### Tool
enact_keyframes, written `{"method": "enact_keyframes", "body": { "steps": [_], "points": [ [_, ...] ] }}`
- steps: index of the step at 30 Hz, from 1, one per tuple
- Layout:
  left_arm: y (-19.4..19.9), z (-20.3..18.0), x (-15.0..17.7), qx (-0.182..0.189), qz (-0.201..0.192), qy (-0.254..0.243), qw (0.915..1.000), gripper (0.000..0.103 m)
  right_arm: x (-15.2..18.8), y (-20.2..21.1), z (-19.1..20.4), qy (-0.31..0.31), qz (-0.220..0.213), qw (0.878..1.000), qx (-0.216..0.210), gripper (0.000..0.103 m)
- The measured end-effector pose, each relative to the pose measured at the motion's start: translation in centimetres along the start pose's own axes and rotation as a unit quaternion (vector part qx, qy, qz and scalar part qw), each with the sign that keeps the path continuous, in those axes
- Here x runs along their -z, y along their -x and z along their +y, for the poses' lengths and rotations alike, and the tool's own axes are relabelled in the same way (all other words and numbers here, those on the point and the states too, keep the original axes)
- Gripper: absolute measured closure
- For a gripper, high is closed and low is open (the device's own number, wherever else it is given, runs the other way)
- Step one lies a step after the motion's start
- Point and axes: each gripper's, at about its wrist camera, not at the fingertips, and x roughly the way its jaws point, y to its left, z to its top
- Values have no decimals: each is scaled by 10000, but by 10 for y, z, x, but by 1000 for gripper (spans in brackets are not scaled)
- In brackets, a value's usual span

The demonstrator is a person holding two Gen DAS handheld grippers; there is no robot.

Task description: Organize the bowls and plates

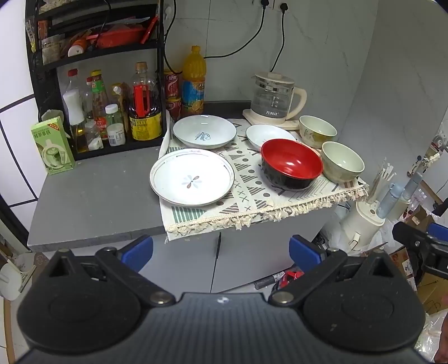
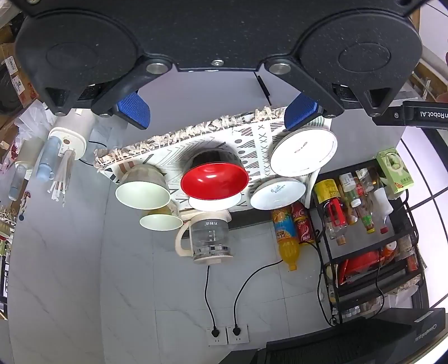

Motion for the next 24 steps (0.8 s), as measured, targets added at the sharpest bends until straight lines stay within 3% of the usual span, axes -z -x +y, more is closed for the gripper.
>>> {"method": "enact_keyframes", "body": {
  "steps": [24],
  "points": [
    [5,-8,-6,-34,-10,8,10000,1,1,4,-8,13,-56,10000,33,0]
  ]
}}
